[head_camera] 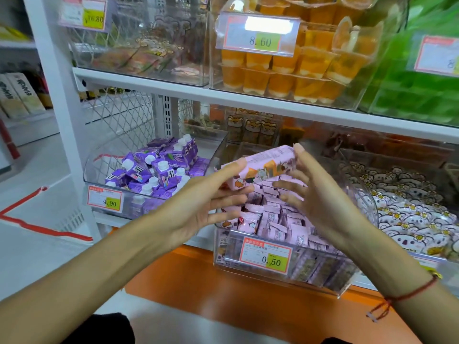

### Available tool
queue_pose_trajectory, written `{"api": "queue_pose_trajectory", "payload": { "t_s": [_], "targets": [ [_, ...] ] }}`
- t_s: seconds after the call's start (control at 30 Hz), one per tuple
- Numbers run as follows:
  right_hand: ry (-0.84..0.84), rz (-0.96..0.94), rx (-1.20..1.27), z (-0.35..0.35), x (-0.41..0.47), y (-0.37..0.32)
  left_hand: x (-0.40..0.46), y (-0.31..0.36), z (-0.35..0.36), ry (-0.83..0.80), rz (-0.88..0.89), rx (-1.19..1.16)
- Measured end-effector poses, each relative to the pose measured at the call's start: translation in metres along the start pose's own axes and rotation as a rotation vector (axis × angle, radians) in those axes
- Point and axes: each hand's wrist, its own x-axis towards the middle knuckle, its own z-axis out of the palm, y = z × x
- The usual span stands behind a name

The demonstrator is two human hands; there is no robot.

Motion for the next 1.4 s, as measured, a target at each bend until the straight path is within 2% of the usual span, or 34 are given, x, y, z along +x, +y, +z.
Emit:
{"api": "queue_pose_trajectory", "payload": {
  "t_s": [0.07, 0.2, 0.27, 0.43, 0.53, 0.6, 0.63, 0.73, 0.8, 0.97, 1.1, 1.2, 1.3, 1.33, 1.4],
  "targets": [
    [-0.121, 0.000, 0.063, 0.002, 0.000, 0.001, 0.001, 0.001, -0.002, -0.041, -0.087, -0.070],
    [-0.107, -0.065, 0.125, 0.001, 0.004, 0.002, 0.002, 0.001, -0.004, -0.063, -0.078, -0.074],
    [-0.101, -0.059, 0.141, 0.000, 0.006, 0.004, 0.004, 0.000, -0.004, -0.018, 0.017, -0.023],
    [-0.098, -0.030, 0.122, 0.001, 0.009, 0.008, 0.006, -0.003, -0.003, 0.143, 0.388, 0.142],
    [0.033, -0.093, -0.215, -0.001, 0.015, 0.017, 0.012, 0.001, -0.011, 0.267, 0.588, 0.324],
    [0.107, -0.181, -0.524, -0.006, 0.016, 0.025, 0.021, 0.005, -0.018, 0.336, 0.621, 0.459],
    [0.090, -0.218, -0.674, -0.009, 0.015, 0.028, 0.025, 0.006, -0.021, 0.336, 0.610, 0.500],
    [-0.074, -0.289, -1.072, -0.018, 0.011, 0.040, 0.034, 0.003, -0.022, 0.267, 0.574, 0.649],
    [-0.107, -0.351, -1.198, -0.020, 0.009, 0.044, 0.035, 0.003, -0.021, 0.213, 0.584, 0.805],
    [-0.055, -0.405, -1.232, -0.018, 0.007, 0.041, 0.046, 0.026, -0.013, 0.043, 0.495, 1.096],
    [-0.050, -0.447, -1.261, -0.015, 0.008, 0.039, 0.066, 0.025, 0.009, 0.002, 0.514, 1.436],
    [-0.048, -0.419, -1.268, -0.014, 0.010, 0.041, 0.075, 0.018, 0.017, -0.087, 0.408, 1.627],
    [-0.053, -0.376, -1.177, -0.019, 0.013, 0.039, 0.072, 0.015, 0.014, -0.229, 0.363, 1.686],
    [-0.069, -0.374, -1.160, -0.020, 0.014, 0.038, 0.068, 0.013, 0.011, -0.231, 0.389, 1.678],
    [-0.093, -0.395, -1.139, -0.020, 0.015, 0.037, 0.058, 0.006, 0.002, -0.100, 0.539, 1.610]
  ]
}}
